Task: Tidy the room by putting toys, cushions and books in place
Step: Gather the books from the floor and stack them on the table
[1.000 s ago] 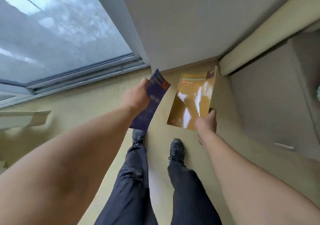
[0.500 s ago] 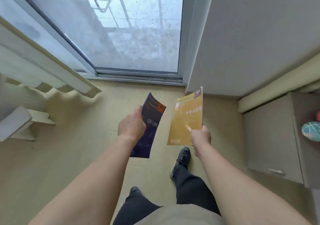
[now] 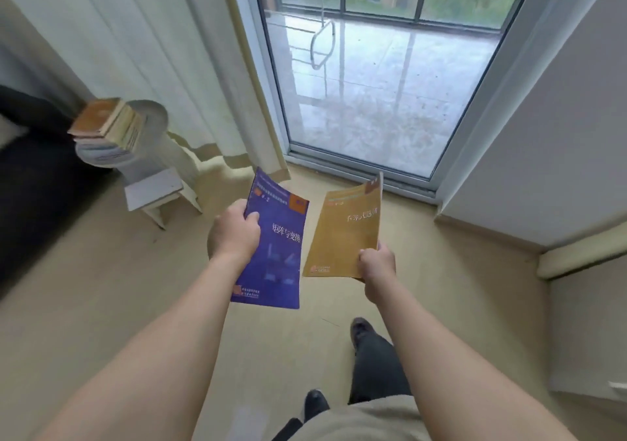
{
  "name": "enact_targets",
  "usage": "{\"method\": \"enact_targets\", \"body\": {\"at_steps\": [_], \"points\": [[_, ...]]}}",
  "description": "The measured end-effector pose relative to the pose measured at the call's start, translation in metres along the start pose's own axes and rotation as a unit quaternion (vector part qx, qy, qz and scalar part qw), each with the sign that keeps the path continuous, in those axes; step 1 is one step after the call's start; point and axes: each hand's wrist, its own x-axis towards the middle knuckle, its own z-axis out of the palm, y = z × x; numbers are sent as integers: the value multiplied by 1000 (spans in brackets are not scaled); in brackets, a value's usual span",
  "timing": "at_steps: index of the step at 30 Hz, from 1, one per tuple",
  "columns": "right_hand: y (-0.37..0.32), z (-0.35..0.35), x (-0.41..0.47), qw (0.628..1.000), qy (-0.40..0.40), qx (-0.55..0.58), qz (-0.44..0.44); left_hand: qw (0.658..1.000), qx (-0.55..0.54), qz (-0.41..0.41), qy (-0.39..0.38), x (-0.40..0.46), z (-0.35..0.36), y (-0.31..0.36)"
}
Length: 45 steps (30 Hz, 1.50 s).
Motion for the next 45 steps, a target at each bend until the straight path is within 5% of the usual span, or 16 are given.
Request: {"method": "enact_targets", "body": {"at_steps": [6, 19, 25, 35, 45], "points": [[-30, 61, -14, 997, -50, -17, -65, 992, -85, -55, 81, 34, -73, -36], [-99, 198, 59, 987, -147, -47, -48, 980, -130, -95, 115, 167, -151, -68], [-126, 244, 81, 982, -171, -70, -47, 951, -244, -137, 131, 222, -171, -77], [-131, 360, 87, 970, -224, -68, -63, 910, -358, -186, 95, 339, -215, -142], [-143, 587, 48, 947, -309, 2, -85, 882, -430, -194, -2, 474, -300, -273]]}}
